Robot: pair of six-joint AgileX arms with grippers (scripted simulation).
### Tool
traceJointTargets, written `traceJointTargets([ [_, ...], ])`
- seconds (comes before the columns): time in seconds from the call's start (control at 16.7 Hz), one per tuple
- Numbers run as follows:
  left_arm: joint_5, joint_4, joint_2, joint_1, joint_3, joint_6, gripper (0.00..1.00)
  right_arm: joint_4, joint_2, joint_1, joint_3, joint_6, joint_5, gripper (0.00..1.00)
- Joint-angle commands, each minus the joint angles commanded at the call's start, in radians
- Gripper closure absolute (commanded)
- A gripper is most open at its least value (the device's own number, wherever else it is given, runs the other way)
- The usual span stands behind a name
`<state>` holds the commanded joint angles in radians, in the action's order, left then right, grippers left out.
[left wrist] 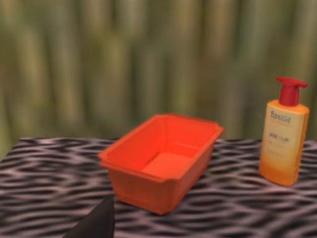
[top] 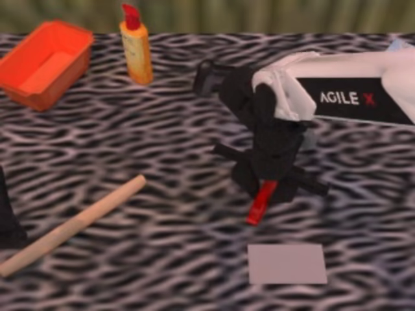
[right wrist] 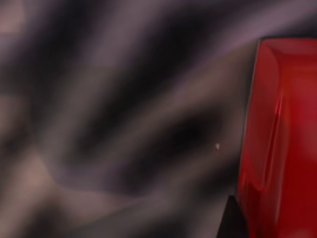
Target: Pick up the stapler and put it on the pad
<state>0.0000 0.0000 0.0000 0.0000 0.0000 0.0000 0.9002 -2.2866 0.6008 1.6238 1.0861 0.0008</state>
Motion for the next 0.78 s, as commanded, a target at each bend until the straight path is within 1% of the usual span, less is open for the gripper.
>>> traceJointTargets([
  [0.18,0.000,0.000,0.000,0.000,0.000,0.000,0.00,0.071,0.018,0.005,0.052,0.000,0.000,1.00],
  [0.54,0.000,0.000,0.000,0.000,0.000,0.000,0.00,0.312,0.095,0.007,0.209,-0.002,-0.001,1.00],
  [0.78,0.000,0.000,0.000,0.000,0.000,0.000,0.00,0.335,0.107,0.007,0.228,-0.004,-0.001,1.00],
])
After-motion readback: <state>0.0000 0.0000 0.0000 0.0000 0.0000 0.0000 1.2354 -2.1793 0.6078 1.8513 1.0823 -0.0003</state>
